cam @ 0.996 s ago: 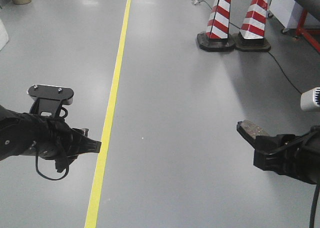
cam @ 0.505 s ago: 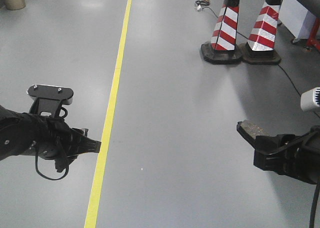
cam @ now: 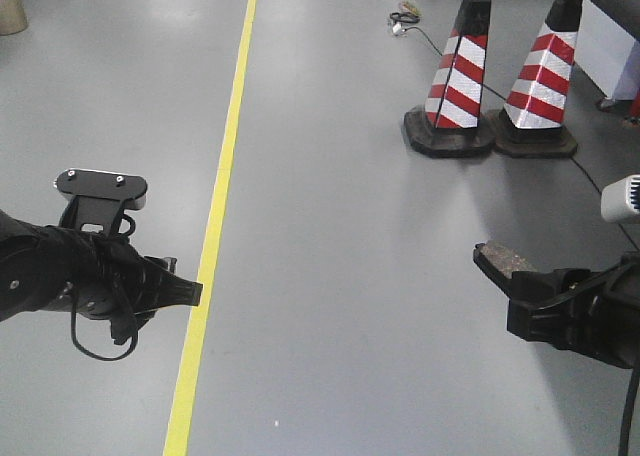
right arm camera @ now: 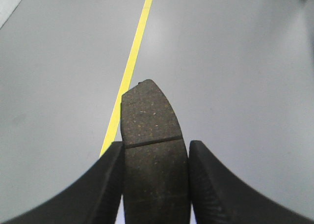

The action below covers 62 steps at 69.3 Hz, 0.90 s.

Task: Move and align brake pads A on conveyor
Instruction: 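Drive along the yellow floor line toward the striped cones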

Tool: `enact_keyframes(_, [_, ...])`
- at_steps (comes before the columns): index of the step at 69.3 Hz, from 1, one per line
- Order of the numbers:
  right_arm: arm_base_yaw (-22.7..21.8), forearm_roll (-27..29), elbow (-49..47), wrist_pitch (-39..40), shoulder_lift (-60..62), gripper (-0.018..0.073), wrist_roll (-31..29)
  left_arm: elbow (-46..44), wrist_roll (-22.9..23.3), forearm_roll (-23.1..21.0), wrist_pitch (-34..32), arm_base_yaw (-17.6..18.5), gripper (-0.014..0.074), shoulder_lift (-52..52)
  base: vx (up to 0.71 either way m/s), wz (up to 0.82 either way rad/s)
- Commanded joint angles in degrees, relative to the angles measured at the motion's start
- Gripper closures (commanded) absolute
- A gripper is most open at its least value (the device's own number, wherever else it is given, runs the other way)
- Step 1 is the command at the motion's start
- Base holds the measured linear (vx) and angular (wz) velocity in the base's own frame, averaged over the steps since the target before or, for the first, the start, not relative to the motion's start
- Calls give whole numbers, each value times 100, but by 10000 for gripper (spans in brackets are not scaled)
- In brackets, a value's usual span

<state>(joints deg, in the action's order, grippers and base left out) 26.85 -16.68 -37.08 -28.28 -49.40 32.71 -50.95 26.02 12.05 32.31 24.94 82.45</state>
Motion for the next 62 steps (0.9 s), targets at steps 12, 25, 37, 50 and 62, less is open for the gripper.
enact_keyframes(12, [-16,-102,-153,444,72,492,-29,-143,7,42,-312,34,577,-222,55,1])
enact_keyframes(25, [-16,-102,-153,444,72,492,-29,-143,7,42,-312,34,577,-222,54,5])
enact_keyframes(37, [-16,-102,-153,444,72,492,-29,-143,7,42,-312,34,577,-222,53,5])
enact_keyframes(50, [-16,-102,-153,444,72,492,-29,-143,7,42,-312,34,577,-222,52,5])
enact_keyframes(62, [-16,-102,-153,444,72,492,-29,-143,7,42,-312,34,577,-222,51,6])
